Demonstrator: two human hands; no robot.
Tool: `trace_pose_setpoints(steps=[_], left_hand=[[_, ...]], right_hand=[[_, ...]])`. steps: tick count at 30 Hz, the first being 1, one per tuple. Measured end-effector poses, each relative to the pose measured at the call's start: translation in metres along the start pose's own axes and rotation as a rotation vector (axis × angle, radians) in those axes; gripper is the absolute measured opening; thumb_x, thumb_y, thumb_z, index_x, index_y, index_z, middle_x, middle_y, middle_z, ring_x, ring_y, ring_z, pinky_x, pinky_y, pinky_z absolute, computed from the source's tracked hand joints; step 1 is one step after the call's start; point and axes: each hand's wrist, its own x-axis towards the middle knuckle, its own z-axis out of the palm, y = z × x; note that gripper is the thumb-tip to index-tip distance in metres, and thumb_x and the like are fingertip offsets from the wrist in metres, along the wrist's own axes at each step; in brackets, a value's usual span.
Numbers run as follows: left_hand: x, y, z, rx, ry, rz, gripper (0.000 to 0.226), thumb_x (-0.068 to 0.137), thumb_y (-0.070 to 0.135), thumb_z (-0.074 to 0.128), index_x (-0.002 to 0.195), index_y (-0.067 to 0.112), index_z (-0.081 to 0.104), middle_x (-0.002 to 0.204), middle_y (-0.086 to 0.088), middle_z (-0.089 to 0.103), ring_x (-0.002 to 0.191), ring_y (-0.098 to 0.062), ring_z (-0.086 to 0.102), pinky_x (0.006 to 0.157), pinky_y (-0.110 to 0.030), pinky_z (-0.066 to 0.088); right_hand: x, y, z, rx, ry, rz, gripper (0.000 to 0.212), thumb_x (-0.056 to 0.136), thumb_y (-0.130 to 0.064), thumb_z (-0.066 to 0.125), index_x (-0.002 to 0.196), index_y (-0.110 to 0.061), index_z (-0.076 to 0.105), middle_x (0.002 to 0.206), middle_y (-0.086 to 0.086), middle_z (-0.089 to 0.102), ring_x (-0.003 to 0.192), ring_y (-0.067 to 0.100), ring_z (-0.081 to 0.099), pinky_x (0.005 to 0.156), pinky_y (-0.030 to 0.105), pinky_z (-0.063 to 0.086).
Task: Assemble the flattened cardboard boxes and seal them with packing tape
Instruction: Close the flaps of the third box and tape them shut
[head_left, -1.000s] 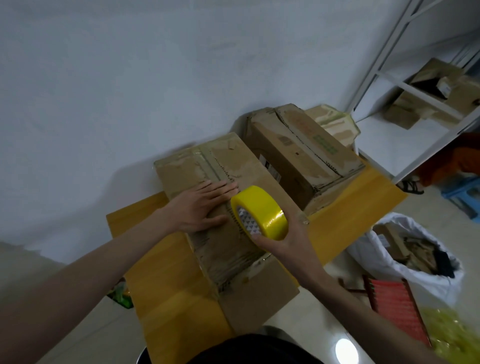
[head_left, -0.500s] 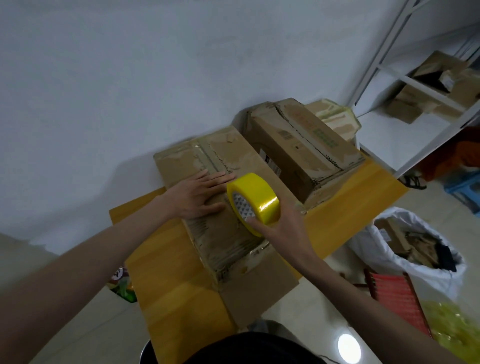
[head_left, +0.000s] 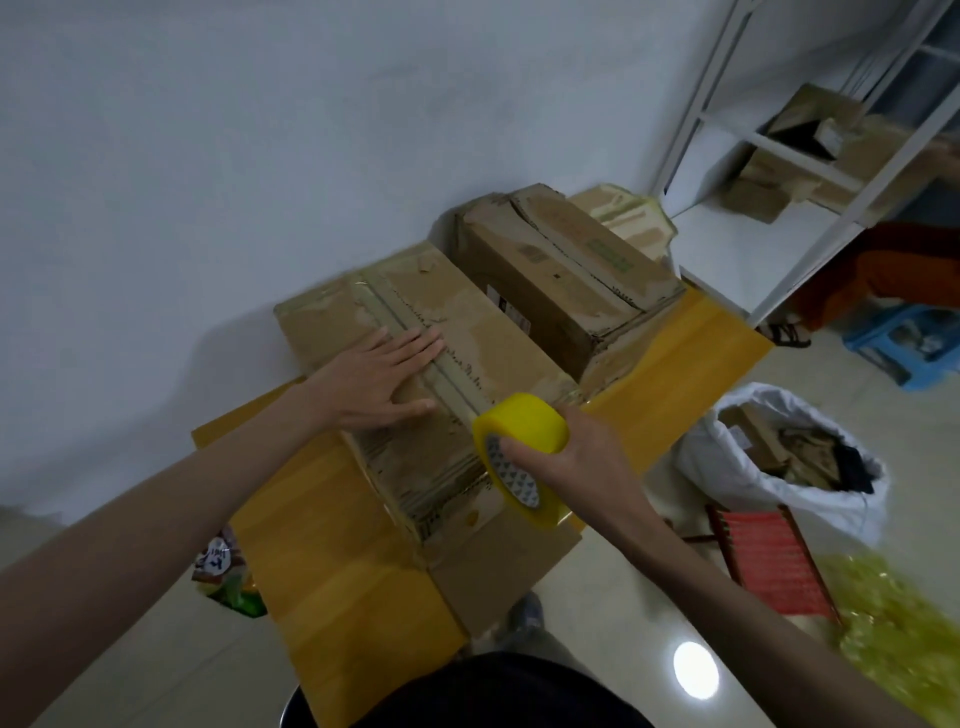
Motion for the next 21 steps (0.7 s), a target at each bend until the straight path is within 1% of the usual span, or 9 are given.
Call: trace_pose_setpoints(steps=[2,5,7,9,13,15,17,19,21], left_hand=[[-0.005,0.019,-0.002,0.000,-0.003,0.013,0.095,0.086,0.085,0.004,0.156,0.024,-0.016,0.165,0.005,-0.016,0.150,-0.006,-0.019,0.125,-0.041,-0.007],[-0.014,0.056,-0.001,-0.109,0.027,0.067,0.107,0.082,0.090,0.022,0.158,0.022,-0.011,0.164,0.006,-0.018,0.149,-0.004,-0.020,0.124,-0.035,-0.009],[-0.016,0.075,0.005,-0.167,0.062,0.049,0.120,0.075,0.095,0.031,0.159,0.019,-0.008,0.165,0.005,-0.017,0.150,-0.005,-0.019,0.124,-0.033,-0.007],[-0.014,0.084,0.013,-0.152,0.078,-0.008,0.129,0.068,0.099,0.032,0.158,0.017,-0.010,0.165,0.003,-0.018,0.150,-0.009,-0.019,0.125,-0.036,-0.004],[-0.009,0.089,0.023,-0.036,0.053,-0.057,0.126,0.072,0.095,0.032,0.157,0.014,-0.013,0.165,-0.002,-0.020,0.151,-0.015,-0.019,0.125,-0.041,0.000],[-0.008,0.089,0.023,-0.037,0.055,-0.062,0.123,0.075,0.092,0.035,0.157,0.014,-0.012,0.165,-0.002,-0.019,0.151,-0.015,-0.018,0.125,-0.042,0.000],[-0.008,0.088,0.023,-0.038,0.038,-0.073,0.121,0.076,0.091,0.034,0.157,0.015,-0.014,0.165,0.000,-0.019,0.151,-0.014,-0.018,0.125,-0.041,-0.001],[-0.009,0.088,0.020,-0.019,0.009,-0.078,0.119,0.077,0.091,0.030,0.156,0.018,-0.019,0.164,0.002,-0.024,0.150,-0.013,-0.021,0.125,-0.040,-0.004],[-0.010,0.089,0.020,-0.010,-0.006,-0.078,0.115,0.078,0.092,0.023,0.154,0.019,-0.024,0.162,0.003,-0.029,0.149,-0.013,-0.025,0.124,-0.040,-0.007]], right_hand=[[0.000,0.001,0.000,0.035,0.006,0.000,0.032,0.085,-0.046,0.072,0.102,-0.026,0.053,0.103,0.009,0.067,0.088,0.021,0.066,0.074,0.049,0.056],[0.003,0.006,-0.001,0.076,0.018,0.013,0.039,0.082,-0.052,0.074,0.105,-0.023,0.060,0.098,0.001,0.068,0.085,0.016,0.067,0.074,0.048,0.058],[0.005,0.006,-0.003,0.085,0.013,0.021,0.039,0.081,-0.054,0.073,0.104,-0.026,0.060,0.097,-0.002,0.068,0.085,0.013,0.066,0.076,0.047,0.059],[0.005,0.007,-0.005,0.103,-0.010,0.027,0.038,0.081,-0.053,0.074,0.105,-0.027,0.058,0.098,-0.003,0.067,0.087,0.011,0.066,0.079,0.046,0.059],[0.005,0.007,-0.009,0.183,-0.087,0.048,0.041,0.081,-0.052,0.075,0.109,-0.026,0.060,0.103,0.000,0.067,0.094,0.017,0.066,0.085,0.051,0.057],[0.002,0.007,-0.011,0.192,-0.116,0.036,0.037,0.084,-0.049,0.074,0.107,-0.024,0.062,0.101,0.003,0.069,0.092,0.019,0.067,0.083,0.052,0.057],[-0.004,0.010,-0.017,0.176,-0.134,0.040,0.034,0.085,-0.048,0.072,0.103,-0.021,0.063,0.094,0.005,0.070,0.083,0.015,0.068,0.077,0.044,0.059],[-0.013,0.021,-0.025,0.168,-0.142,0.069,0.037,0.083,-0.054,0.071,0.098,-0.021,0.065,0.089,0.003,0.070,0.078,0.012,0.067,0.069,0.037,0.057],[-0.024,0.039,-0.031,0.123,-0.149,0.108,0.038,0.081,-0.059,0.069,0.094,-0.024,0.066,0.085,-0.004,0.068,0.075,0.007,0.064,0.056,0.023,0.050]])
